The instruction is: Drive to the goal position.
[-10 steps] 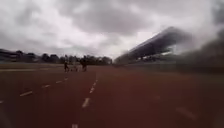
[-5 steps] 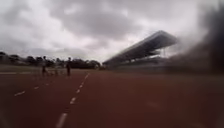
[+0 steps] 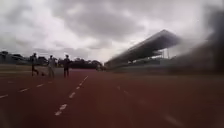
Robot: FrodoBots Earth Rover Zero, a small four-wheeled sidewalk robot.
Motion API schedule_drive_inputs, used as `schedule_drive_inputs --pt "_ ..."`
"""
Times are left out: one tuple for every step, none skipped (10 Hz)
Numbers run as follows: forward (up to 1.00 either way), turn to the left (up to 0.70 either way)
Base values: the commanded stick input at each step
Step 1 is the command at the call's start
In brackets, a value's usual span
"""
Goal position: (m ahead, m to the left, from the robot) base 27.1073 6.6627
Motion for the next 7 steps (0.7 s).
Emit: schedule_drive_inputs --pt "1.00 -0.01" --pt "1.00 -0.01" --pt "1.00 -0.01" --pt "1.00 -0.01" --pt "1.00 -0.01" --pt "1.00 -0.01" --pt "1.00 -0.01"
